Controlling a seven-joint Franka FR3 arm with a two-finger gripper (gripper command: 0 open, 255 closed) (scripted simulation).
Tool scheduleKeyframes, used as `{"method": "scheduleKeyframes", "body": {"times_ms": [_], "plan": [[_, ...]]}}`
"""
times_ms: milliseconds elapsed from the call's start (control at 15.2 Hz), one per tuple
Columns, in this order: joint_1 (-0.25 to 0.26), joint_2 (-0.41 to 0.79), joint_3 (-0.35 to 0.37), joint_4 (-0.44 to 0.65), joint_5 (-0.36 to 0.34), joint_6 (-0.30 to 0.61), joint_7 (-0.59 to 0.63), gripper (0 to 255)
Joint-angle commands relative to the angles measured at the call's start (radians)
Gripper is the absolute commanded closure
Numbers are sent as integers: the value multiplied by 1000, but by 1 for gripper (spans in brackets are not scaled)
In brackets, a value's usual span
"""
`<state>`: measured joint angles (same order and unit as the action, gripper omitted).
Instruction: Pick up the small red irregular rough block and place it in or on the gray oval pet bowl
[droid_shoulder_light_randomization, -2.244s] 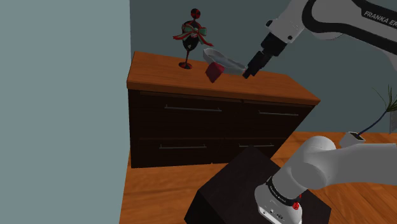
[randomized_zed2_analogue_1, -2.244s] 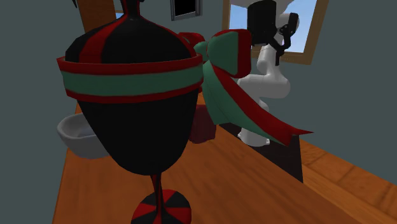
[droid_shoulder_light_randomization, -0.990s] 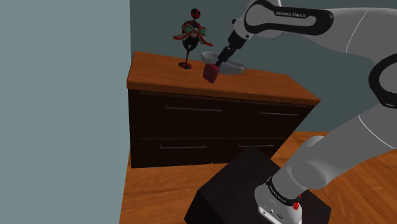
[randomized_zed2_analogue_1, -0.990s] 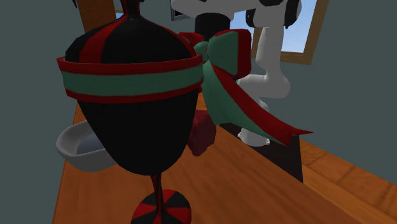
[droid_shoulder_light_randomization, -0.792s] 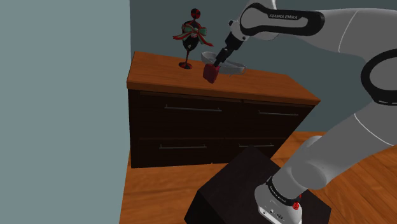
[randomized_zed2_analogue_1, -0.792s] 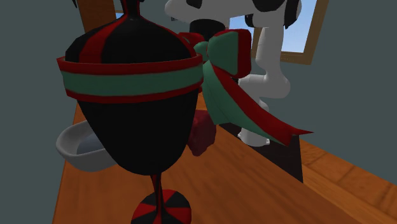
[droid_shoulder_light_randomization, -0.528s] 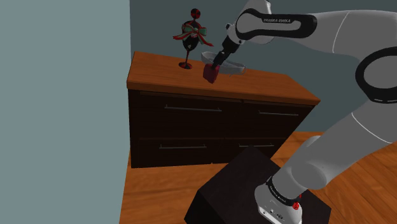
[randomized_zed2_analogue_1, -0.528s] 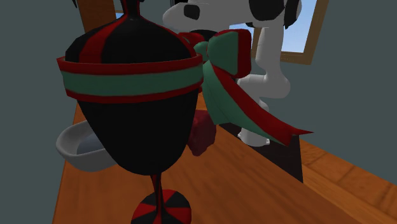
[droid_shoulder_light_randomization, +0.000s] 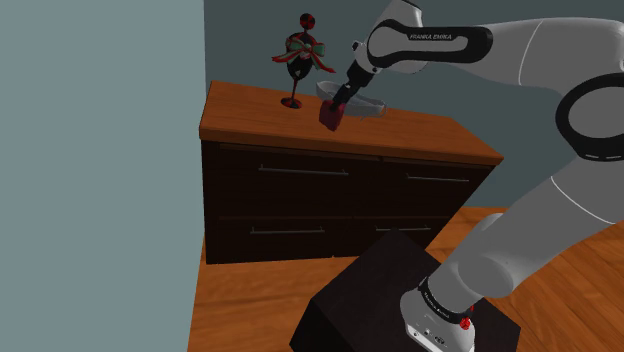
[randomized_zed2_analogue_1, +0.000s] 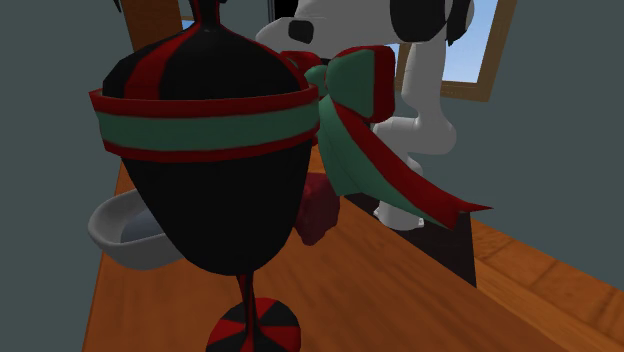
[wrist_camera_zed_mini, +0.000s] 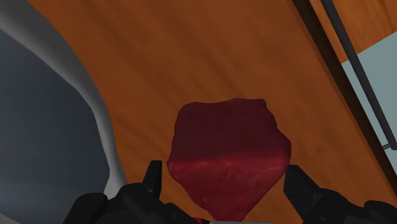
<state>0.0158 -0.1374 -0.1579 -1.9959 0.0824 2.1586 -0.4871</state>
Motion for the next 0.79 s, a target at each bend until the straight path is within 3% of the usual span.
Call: {"method": "scheduleKeyframes", "body": {"times_ms": [0,66,726], "plan": [[0,0,0,0,0,0,0,0],[0,0,0,0,0,0,0,255],[0,-1,0,12,-1,-13,1,255]]}}
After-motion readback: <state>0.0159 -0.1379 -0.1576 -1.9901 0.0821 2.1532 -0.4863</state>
